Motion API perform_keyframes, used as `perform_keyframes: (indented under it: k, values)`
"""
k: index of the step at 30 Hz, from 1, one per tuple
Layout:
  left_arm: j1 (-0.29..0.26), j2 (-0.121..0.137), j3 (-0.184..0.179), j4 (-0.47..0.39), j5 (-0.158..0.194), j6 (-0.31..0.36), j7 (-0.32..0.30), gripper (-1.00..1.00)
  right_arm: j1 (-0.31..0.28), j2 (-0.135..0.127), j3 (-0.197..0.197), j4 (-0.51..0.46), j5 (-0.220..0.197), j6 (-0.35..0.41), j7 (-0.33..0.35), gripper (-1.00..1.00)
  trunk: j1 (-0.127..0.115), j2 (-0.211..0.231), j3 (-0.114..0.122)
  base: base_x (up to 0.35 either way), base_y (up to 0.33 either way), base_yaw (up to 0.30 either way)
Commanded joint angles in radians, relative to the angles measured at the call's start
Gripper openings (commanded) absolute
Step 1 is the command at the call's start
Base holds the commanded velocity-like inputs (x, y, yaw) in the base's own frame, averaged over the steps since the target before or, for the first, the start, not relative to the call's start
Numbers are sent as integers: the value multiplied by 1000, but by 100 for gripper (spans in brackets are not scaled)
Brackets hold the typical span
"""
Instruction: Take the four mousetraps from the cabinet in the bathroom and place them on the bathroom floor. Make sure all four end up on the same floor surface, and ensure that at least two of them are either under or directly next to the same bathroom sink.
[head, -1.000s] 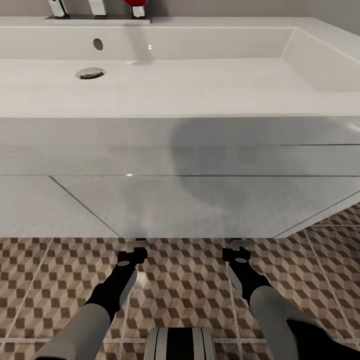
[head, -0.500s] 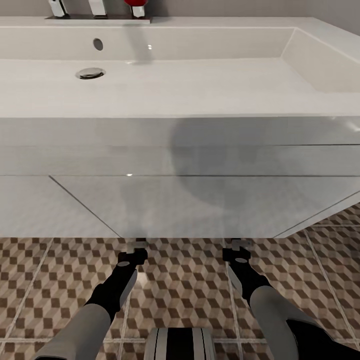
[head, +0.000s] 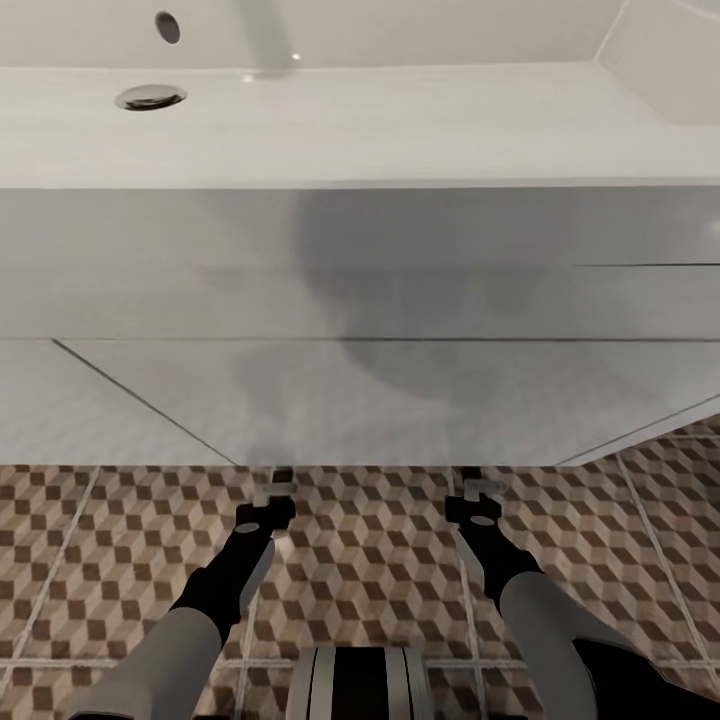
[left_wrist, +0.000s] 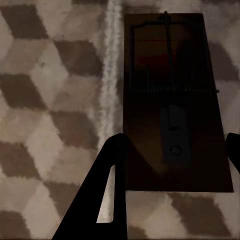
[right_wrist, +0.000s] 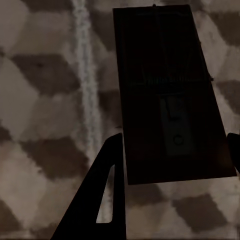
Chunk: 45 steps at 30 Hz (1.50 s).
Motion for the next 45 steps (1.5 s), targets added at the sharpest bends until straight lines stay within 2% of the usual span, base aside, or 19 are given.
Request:
perform_keyframes:
  k: [1,11,19,29,36,40,45]
  values:
    - [0,0,-3,-3,-3,8,7,-100,0,1,-6,-1,9,2,1,-100,0,0,-5,0,0,0]
    - [0,2,2,-13,-4,9,7,-100,0,0,-9,-1,7,3,1,-100,5,-3,-43,0,0,0]
    - [0,0,2,-18,-4,3,8,-100,0,1,-9,-2,8,-32,1,-100,5,-3,-43,0,0,0]
    - [0,-2,0,-23,-3,5,10,-100,0,7,-9,-6,12,-36,-10,-100,5,-3,-43,0,0,0]
    - [0,-2,2,-122,-3,3,10,-100,0,10,-10,-86,10,-38,-12,-100,5,-3,-43,0,0,0]
    - [0,-4,2,-159,0,4,9,-100,0,10,-11,-101,6,-35,-11,-100,5,-3,-43,0,0,0]
    - [0,-25,-2,-168,1,14,9,-100,0,17,-10,-107,0,-22,-9,-100,5,-3,-43,0,0,0]
